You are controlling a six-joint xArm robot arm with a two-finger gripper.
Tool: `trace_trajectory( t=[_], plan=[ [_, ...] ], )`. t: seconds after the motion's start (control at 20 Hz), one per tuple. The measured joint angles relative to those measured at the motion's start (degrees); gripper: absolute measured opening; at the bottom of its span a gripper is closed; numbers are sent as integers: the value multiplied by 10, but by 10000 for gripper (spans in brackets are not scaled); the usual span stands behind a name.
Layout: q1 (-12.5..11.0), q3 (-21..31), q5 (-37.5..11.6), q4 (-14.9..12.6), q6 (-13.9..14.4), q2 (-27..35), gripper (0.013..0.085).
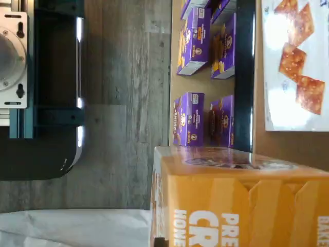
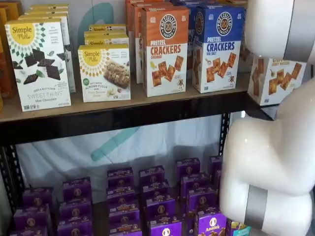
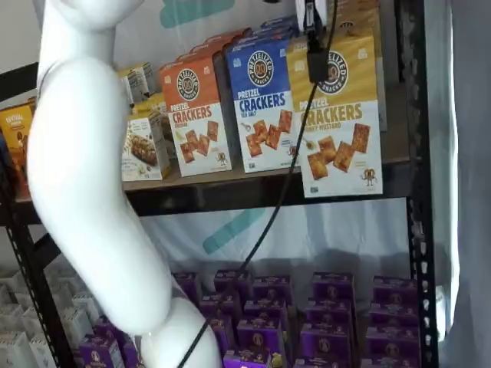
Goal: Retrieve the yellow and white box located on the top shelf, the sixth one from the left
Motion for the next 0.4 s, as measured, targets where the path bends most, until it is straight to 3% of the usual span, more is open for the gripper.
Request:
trace_trajectory(
  t=[0.4],
  plan=[
    [-1, 41, -6, -8, -5, -29, 610]
  ],
)
